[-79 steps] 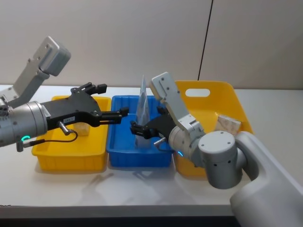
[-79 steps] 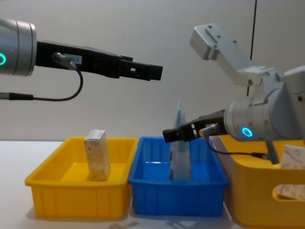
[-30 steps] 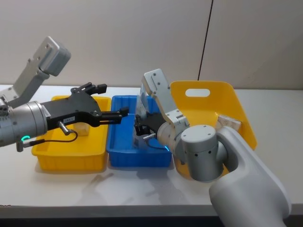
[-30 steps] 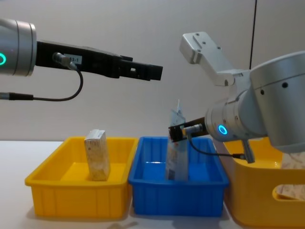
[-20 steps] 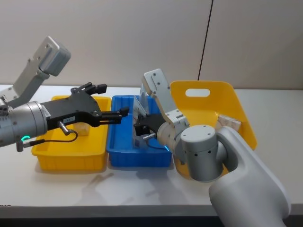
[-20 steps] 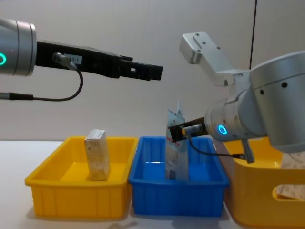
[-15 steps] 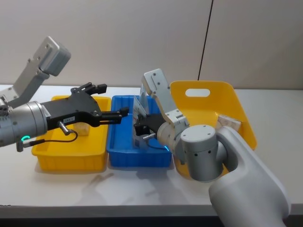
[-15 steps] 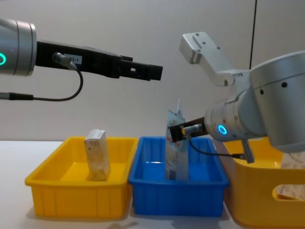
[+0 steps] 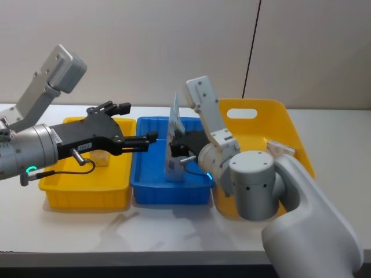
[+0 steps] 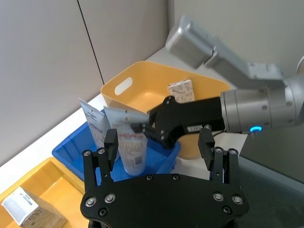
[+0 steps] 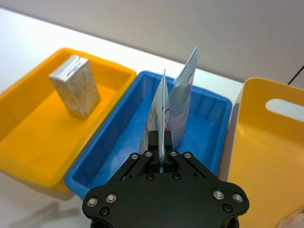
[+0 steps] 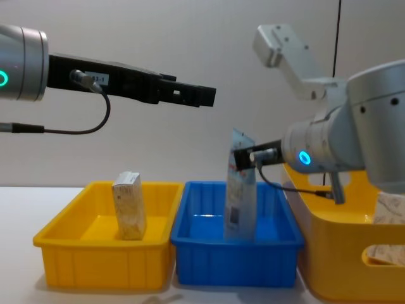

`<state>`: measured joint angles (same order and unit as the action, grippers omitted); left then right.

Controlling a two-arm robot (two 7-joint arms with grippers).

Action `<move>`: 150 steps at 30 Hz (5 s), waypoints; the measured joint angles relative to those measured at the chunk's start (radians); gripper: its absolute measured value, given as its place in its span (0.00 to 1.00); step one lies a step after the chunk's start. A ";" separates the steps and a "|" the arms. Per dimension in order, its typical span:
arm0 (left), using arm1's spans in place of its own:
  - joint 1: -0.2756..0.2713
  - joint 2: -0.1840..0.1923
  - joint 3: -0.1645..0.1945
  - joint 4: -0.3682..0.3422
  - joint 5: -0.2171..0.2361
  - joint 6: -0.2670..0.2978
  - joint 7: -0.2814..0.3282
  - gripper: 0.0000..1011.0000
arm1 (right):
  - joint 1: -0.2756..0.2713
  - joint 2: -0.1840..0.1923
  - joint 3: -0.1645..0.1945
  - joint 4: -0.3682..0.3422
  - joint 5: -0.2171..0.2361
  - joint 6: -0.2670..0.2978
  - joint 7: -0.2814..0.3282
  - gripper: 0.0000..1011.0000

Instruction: Bimanual collaborative sorting of washing and personal care products

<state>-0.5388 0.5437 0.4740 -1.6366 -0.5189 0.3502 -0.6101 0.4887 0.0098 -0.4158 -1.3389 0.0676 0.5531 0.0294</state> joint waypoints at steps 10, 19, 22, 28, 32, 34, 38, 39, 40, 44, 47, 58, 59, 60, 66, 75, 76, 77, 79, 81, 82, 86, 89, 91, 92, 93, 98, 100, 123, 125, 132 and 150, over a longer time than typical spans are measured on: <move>0.000 0.000 0.000 0.000 0.000 0.000 0.000 0.99 | -0.024 -0.002 0.067 -0.096 0.037 -0.013 -0.003 0.02; 0.000 0.000 0.000 0.000 0.000 0.000 0.000 0.99 | -0.032 0.001 0.125 -0.175 0.075 -0.013 0.018 0.02; 0.000 0.000 0.000 0.000 0.000 0.000 0.000 0.99 | -0.031 0.002 0.145 -0.204 0.090 -0.013 0.027 0.02; 0.000 0.000 0.000 0.000 0.000 0.000 0.000 0.99 | -0.023 0.003 0.198 -0.257 0.113 -0.016 0.036 0.02; 0.000 0.000 0.000 0.000 0.000 0.000 0.000 0.99 | -0.020 0.005 0.222 -0.274 0.119 -0.017 0.035 0.02; 0.000 0.000 0.000 0.000 0.000 0.000 0.000 0.99 | -0.017 0.006 0.245 -0.287 0.123 -0.018 0.030 0.02; 0.000 0.000 0.000 0.000 0.000 0.000 0.000 0.99 | -0.016 0.011 0.276 -0.300 0.124 -0.019 0.020 0.02; 0.000 0.000 0.000 0.000 0.000 0.000 0.000 0.99 | -0.016 0.012 0.280 -0.301 0.124 -0.019 0.018 0.02; 0.000 0.000 0.000 0.000 0.000 0.000 0.000 0.99 | -0.016 0.013 0.285 -0.302 0.124 -0.019 0.016 0.02; 0.000 0.000 0.000 0.000 0.000 0.000 0.000 0.99 | -0.019 0.019 0.305 -0.306 0.122 -0.017 0.007 0.02; 0.000 0.000 0.000 0.000 0.000 0.000 0.000 0.99 | -0.024 0.025 0.317 -0.307 0.115 -0.013 0.001 0.02; 0.000 0.000 0.000 0.000 0.000 0.000 0.000 0.99 | -0.039 0.043 0.326 -0.282 0.083 0.026 -0.012 0.02; 0.000 0.000 0.000 0.000 0.000 0.000 0.000 0.99 | -0.040 0.044 0.325 -0.279 0.081 0.029 -0.012 0.02; 0.000 0.000 0.000 0.000 0.000 0.000 0.000 0.99 | -0.041 0.045 0.324 -0.275 0.079 0.032 -0.012 0.02; 0.000 0.000 0.000 0.000 0.000 0.000 0.000 0.99 | -0.046 0.046 0.315 -0.247 0.060 0.047 -0.019 0.02; 0.000 0.000 0.000 0.000 0.000 0.000 0.000 0.99 | -0.050 0.046 0.304 -0.202 0.030 0.048 -0.038 0.02; 0.000 0.000 0.000 0.000 0.000 0.000 0.000 0.99 | -0.050 0.046 0.304 -0.199 0.028 0.048 -0.039 0.05; 0.000 0.000 0.000 0.000 0.000 0.000 0.000 0.99 | -0.050 0.046 0.303 -0.197 0.026 0.047 -0.040 0.09; 0.000 0.000 0.000 0.000 0.000 0.000 0.000 0.99 | -0.051 0.046 0.301 -0.191 0.022 0.047 -0.042 0.12; 0.000 0.000 0.000 0.000 0.000 0.000 0.000 0.99 | -0.051 0.046 0.301 -0.185 0.018 0.046 -0.044 0.20; 0.000 0.000 0.000 0.000 0.000 0.000 0.000 0.99 | -0.051 0.046 0.300 -0.184 0.017 0.046 -0.045 0.22; 0.000 0.000 0.000 0.000 0.000 0.000 0.000 0.99 | -0.051 0.045 0.299 -0.178 0.013 0.046 -0.048 0.34; 0.000 0.000 0.000 0.000 0.000 0.000 0.000 0.99 | -0.052 0.045 0.298 -0.173 0.010 0.046 -0.049 0.45; 0.000 0.000 0.000 0.000 0.000 0.000 0.000 0.99 | -0.052 0.045 0.297 -0.171 0.008 0.045 -0.050 0.53; 0.000 0.000 0.000 0.000 0.000 0.000 0.000 0.99 | -0.052 0.045 0.297 -0.170 0.007 0.045 -0.050 0.55; 0.000 0.000 0.000 0.000 0.000 0.000 0.000 0.99 | -0.052 0.045 0.297 -0.169 0.007 0.045 -0.051 0.56; 0.000 0.000 0.000 0.000 0.000 0.000 0.000 0.99 | -0.053 0.045 0.297 -0.165 0.005 0.045 -0.052 0.73; 0.000 0.000 0.000 0.000 0.000 0.000 0.000 0.99 | -0.053 0.045 0.296 -0.165 0.004 0.044 -0.052 0.81; 0.000 0.000 0.000 0.000 0.000 0.000 0.000 0.99 | -0.057 0.051 0.294 -0.167 0.002 0.047 -0.037 0.99; 0.000 0.000 0.000 0.000 0.000 0.000 0.000 0.99 | -0.061 0.059 0.293 -0.174 0.006 0.048 -0.022 0.99; 0.000 0.000 0.000 0.000 0.000 0.000 0.000 0.99 | -0.077 0.089 0.289 -0.200 0.022 0.054 0.040 0.99; 0.000 0.000 0.000 0.000 0.000 0.000 0.000 0.99 | -0.198 0.242 0.316 -0.365 0.123 0.066 0.288 0.99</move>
<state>-0.5388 0.5437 0.4740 -1.6366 -0.5190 0.3502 -0.6100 0.2908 0.2517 -0.0998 -1.7039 0.1905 0.6193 0.3178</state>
